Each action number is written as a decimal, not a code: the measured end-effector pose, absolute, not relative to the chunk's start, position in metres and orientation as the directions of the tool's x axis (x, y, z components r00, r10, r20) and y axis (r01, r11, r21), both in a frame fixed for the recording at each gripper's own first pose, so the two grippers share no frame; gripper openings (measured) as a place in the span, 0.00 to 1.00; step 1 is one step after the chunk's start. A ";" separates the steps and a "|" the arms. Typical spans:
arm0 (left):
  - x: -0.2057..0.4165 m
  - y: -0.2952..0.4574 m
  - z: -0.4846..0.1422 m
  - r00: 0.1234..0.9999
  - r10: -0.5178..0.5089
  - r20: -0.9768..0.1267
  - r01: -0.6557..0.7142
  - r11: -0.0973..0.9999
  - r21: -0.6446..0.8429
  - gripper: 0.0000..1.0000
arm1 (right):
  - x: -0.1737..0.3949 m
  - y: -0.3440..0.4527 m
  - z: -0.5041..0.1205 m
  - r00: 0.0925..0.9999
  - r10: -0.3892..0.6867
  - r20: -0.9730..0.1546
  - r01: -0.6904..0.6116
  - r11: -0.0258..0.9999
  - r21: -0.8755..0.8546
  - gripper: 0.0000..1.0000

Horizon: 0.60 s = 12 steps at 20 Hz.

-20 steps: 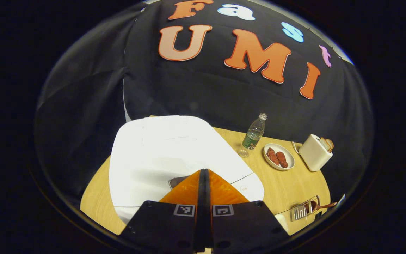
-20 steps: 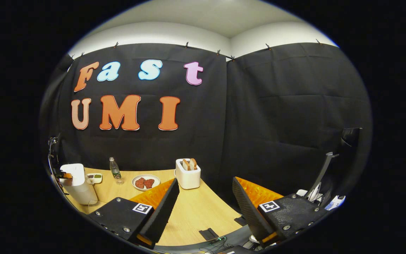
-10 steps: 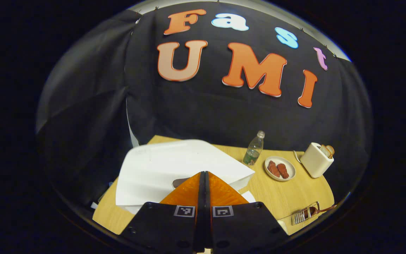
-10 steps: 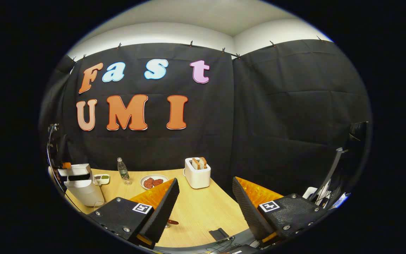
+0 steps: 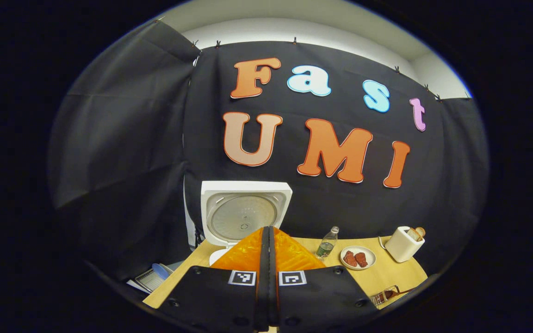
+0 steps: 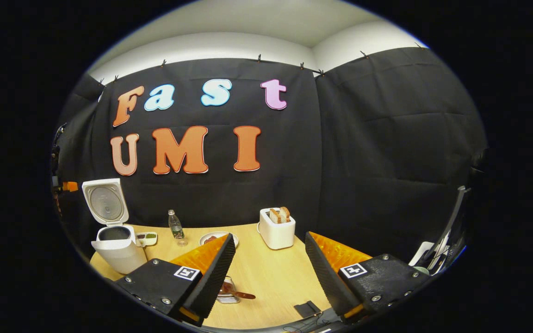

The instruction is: Close the left gripper, press the button to open the rice cooker; take a wooden spoon from the chopstick holder with the right hand, scoop a spoonful of rice and pour it into the rice cooker, then put the wooden spoon back into the chopstick holder.

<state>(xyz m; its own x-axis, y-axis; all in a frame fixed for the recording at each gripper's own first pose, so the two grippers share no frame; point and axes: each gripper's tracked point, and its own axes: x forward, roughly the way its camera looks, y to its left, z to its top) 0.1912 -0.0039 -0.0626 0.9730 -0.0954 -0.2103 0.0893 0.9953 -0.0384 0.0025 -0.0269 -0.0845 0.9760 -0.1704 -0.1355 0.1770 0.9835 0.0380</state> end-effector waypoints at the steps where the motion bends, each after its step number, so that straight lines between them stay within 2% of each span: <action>1: 0.184 -0.002 -0.061 0.974 -0.096 -0.205 0.089 0.995 -0.043 0.04 | 0.004 -0.024 -0.090 0.976 -0.167 -0.138 0.175 0.984 0.046 0.95; 11: 0.118 0.048 -0.042 0.991 0.016 -0.134 -0.019 1.000 -0.021 0.07 | 0.007 -0.003 -0.173 0.968 -0.151 -0.202 0.180 0.974 0.137 0.94; 12: 0.112 0.053 -0.040 0.992 0.024 -0.125 -0.026 1.000 -0.013 0.15 | 0.007 0.000 -0.183 0.965 -0.150 -0.213 0.184 0.971 0.154 0.94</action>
<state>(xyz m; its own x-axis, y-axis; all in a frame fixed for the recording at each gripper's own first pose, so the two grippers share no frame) 0.1119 0.0533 -0.0399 0.9919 0.0242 -0.1250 -0.0261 0.9996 -0.0132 0.0067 0.0003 -0.1833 0.9654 -0.1496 -0.2135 0.1845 0.9706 0.1543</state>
